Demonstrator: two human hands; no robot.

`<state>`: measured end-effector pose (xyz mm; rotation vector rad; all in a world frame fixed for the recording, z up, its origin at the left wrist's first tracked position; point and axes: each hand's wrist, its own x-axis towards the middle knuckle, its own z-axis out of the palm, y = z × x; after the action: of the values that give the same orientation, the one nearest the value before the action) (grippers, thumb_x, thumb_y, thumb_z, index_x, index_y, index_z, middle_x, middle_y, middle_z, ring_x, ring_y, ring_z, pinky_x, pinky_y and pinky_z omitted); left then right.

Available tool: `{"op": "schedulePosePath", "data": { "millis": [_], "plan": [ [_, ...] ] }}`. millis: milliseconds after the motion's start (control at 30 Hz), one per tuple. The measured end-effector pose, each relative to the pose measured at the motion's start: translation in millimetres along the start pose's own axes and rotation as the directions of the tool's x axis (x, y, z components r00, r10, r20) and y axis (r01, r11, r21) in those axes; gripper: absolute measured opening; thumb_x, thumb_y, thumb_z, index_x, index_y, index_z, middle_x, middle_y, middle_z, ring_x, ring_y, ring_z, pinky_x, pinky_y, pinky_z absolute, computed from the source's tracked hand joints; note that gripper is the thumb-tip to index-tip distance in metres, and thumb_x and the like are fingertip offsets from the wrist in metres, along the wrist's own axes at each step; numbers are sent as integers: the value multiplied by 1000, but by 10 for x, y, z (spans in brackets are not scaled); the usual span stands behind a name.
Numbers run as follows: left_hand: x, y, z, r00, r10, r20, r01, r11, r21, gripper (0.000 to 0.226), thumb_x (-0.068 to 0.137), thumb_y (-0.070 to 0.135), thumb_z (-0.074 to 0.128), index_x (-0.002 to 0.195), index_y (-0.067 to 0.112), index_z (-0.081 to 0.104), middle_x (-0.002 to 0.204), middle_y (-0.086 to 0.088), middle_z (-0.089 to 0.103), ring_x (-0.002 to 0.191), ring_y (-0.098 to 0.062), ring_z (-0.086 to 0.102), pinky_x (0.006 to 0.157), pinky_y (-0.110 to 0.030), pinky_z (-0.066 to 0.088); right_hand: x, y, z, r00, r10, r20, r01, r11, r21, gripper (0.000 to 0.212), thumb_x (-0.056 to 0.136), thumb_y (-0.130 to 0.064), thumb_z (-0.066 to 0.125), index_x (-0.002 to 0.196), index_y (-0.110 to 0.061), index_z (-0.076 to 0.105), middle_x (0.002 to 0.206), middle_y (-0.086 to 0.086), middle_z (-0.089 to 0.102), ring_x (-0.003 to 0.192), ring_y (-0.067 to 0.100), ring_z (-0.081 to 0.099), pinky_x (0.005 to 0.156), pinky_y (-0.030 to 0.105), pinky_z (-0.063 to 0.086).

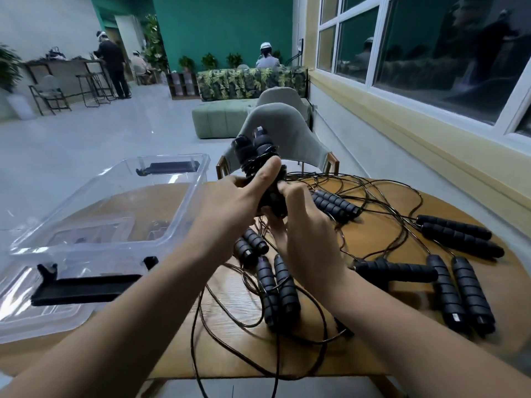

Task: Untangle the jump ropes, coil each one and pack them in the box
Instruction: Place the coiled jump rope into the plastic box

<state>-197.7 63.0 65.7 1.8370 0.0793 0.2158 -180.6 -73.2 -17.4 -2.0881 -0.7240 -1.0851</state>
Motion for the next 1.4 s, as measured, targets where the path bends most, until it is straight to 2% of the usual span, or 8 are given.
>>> {"op": "schedulePosePath", "data": {
  "millis": [267,467,600,767,933,1133,1233,1400],
  "plan": [
    [448,221,-1030,1000,17,-25,-8,945,326,64,79,74,75,87,10,74,67,-1,70,70,-21,66,68,-35,51,444,-508,482,979,-148,143,122,976,178,26,104,-15,64,121,-9,44,109,12,60,89,28,56,63,49,50],
    [815,135,-1642,999,13,37,-30,874,485,63,80,71,77,92,9,75,81,-8,75,73,-23,66,72,-37,50,827,-566,748,942,-99,321,8,961,276,34,102,-24,65,131,-16,49,122,3,69,113,21,65,89,49,55],
    [1097,-75,-1890,998,-1,58,-39,721,692,54,80,69,78,93,17,73,84,-2,74,78,-19,68,67,-34,47,1012,-413,964,926,-74,370,-24,967,252,18,104,-25,62,118,-15,57,113,1,71,105,25,66,90,48,52],
    [1518,-435,-2039,977,-54,205,-171,367,914,53,77,68,81,98,20,73,90,-1,75,88,-23,69,77,-36,57,1141,-240,1207,889,-80,451,-9,982,191,15,104,-27,63,113,-16,59,111,1,70,104,24,63,89,43,49],
    [1898,-845,-1980,930,-196,311,-285,147,947,69,69,69,84,109,18,59,98,-2,67,88,-24,63,73,-36,55,1134,-164,1343,886,-53,460,-43,980,196,11,105,-25,62,111,-17,63,109,-2,71,101,19,62,87,36,45],
    [2140,-1197,-1798,851,-298,432,-421,101,901,62,73,61,87,109,13,69,93,-3,72,78,-21,63,54,-28,41,1063,-104,1394,870,10,493,-141,963,231,8,106,-31,58,105,-27,64,102,-7,67,98,14,57,83,35,44],
    [2188,-1346,-1729,858,-287,427,-438,26,898,77,69,73,84,114,16,55,96,-4,66,82,-24,62,66,-35,52,1055,-97,1401,870,19,492,-159,956,245,9,105,-32,58,102,-27,65,102,-9,68,100,11,57,86,34,43],
    [2249,-1481,-1705,858,-272,436,-431,80,899,78,72,62,89,120,15,50,106,-7,63,89,-28,62,76,-40,56,1072,-102,1397,868,24,496,-167,955,246,10,105,-31,58,101,-27,65,102,-12,66,101,8,54,85,33,39]
  ]
}}
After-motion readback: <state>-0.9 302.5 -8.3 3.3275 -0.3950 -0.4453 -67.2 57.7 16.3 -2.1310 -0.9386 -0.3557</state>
